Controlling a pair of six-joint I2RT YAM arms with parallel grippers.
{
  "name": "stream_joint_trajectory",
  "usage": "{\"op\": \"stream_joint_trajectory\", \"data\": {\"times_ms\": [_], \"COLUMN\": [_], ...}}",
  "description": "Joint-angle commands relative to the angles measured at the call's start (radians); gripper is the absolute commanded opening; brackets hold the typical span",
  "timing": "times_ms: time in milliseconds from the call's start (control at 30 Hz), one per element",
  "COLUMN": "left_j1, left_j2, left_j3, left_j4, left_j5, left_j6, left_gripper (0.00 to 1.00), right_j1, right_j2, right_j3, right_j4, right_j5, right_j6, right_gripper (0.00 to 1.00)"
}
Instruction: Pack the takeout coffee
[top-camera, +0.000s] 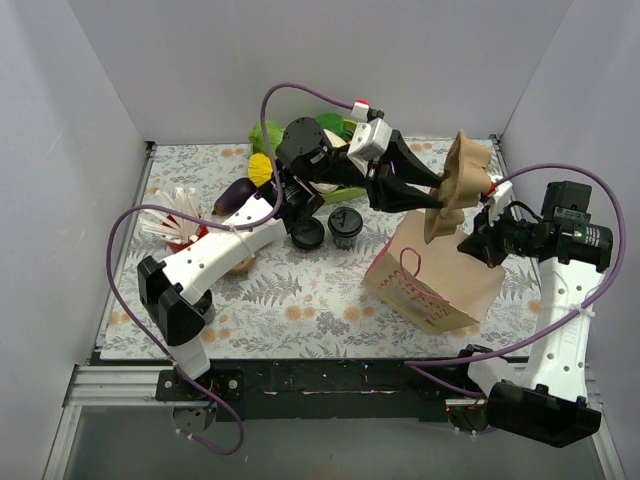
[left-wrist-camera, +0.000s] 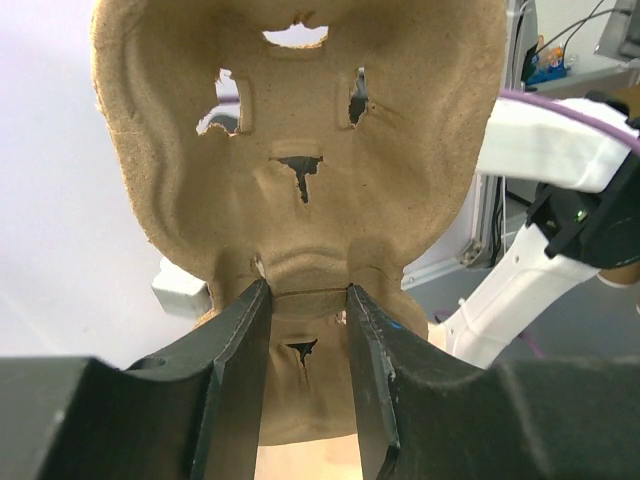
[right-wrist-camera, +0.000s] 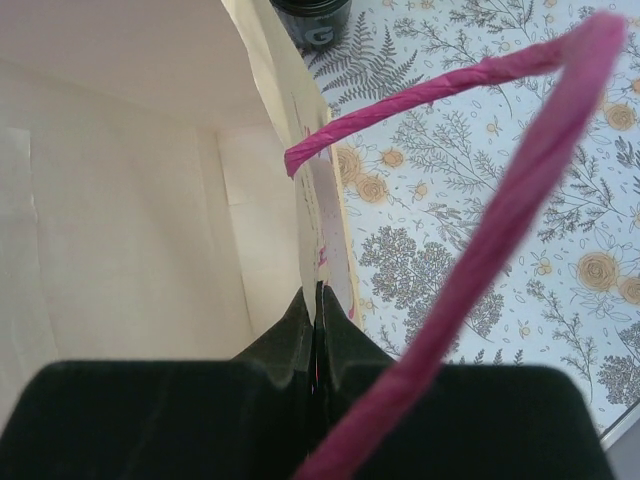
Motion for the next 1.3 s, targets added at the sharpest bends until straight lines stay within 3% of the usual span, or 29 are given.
{"op": "stream_joint_trajectory", "data": {"times_ms": [0, 367, 533, 567, 767, 967, 1000, 1267], "left_j1": [-0.003, -0.003, -0.003, -0.003, -0.003, -0.011, -0.02, -0.094], "left_j2": [-0.044, -0.053, -0.033, -0.027, 0.022, 0.091, 0.096, 0.123], "left_j3": [0.05, -0.183, -0.128, -0.102, 0.002, 0.102, 0.114, 0.147], "left_j4": [0.046, -0.089, -0.277, -0.393, -0.73, -0.914, -0.939, -1.16], "left_j5": [-0.027, -0.018, -0.03, -0.03, -0.05, -0.054, -0.063, -0.249], "left_j6": [-0.052, 0.248, 0.394, 0.467, 0.693, 0.801, 0.878, 1.091], "left_gripper": [0.0, 0.0, 0.0, 0.0, 0.0, 0.0, 0.0, 0.0], "right_j1": [0.005, 0.011, 0.011, 0.013, 0.027, 0.06, 0.065, 0.168], "right_j2": [-0.012, -0.014, -0.015, -0.015, 0.001, 0.041, 0.049, 0.058], "right_j3": [0.0, 0.008, 0.017, 0.019, 0.057, 0.129, 0.14, 0.16], "right_j4": [0.038, 0.064, 0.064, 0.07, 0.069, 0.104, 0.102, 0.107], "right_j5": [-0.056, -0.082, -0.071, -0.06, -0.025, 0.05, 0.056, 0.156], "right_j6": [0.038, 0.08, 0.086, 0.089, 0.104, 0.225, 0.245, 0.268], "right_gripper": [0.01, 0.01, 0.01, 0.01, 0.01, 0.01, 0.01, 0.01]}}
